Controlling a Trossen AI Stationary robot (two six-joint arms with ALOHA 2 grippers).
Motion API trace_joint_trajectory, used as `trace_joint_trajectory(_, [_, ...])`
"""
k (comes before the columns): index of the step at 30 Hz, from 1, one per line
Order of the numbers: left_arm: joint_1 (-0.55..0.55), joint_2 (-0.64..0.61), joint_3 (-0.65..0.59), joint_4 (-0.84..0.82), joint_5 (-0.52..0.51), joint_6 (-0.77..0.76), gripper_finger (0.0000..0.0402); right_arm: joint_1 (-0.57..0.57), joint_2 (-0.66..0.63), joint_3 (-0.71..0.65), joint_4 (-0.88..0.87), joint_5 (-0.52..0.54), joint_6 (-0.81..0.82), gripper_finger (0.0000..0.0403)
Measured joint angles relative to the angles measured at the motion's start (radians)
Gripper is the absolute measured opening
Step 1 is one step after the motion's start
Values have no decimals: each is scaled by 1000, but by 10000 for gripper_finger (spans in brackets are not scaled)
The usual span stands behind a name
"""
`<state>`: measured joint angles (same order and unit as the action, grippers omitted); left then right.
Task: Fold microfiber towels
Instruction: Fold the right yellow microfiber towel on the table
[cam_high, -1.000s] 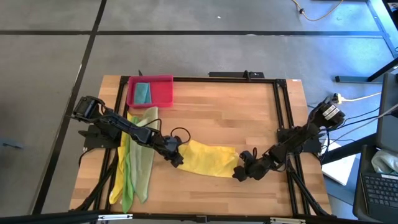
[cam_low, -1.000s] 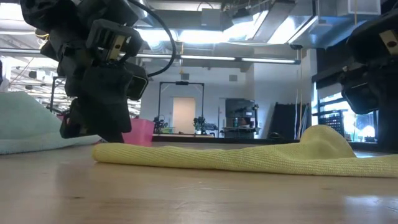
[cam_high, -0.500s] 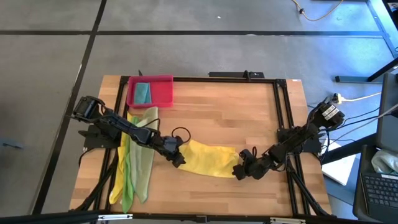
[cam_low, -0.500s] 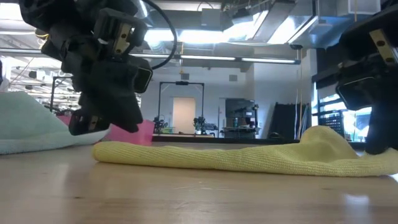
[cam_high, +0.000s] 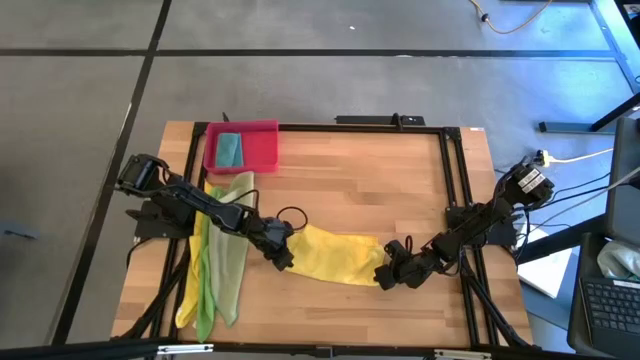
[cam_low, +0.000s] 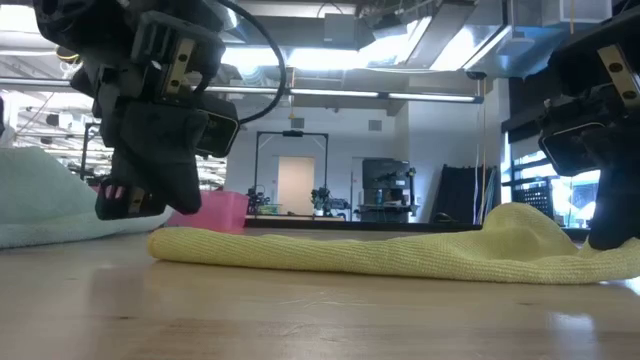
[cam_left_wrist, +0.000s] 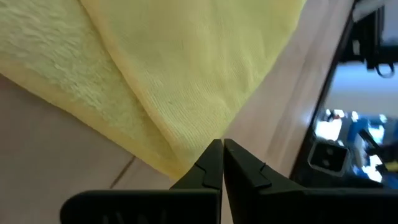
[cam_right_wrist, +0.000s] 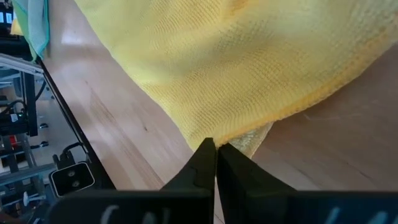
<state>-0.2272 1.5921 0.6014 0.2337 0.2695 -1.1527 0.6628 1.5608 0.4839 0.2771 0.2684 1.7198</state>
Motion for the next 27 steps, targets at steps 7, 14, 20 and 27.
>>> trace_joint_trajectory(7, [46,-1,0,-2,126,54,0,0,0,0,3,-36,-20,9])
trace_joint_trajectory(14, [84,-1,0,-2,125,32,11,1,0,0,3,-79,-23,9])
trace_joint_trajectory(20, [80,-1,0,-29,77,-23,54,1,0,0,3,-79,-23,9])
trace_joint_trajectory(27, [37,0,0,-111,21,-73,101,0,0,0,3,-79,-24,8])
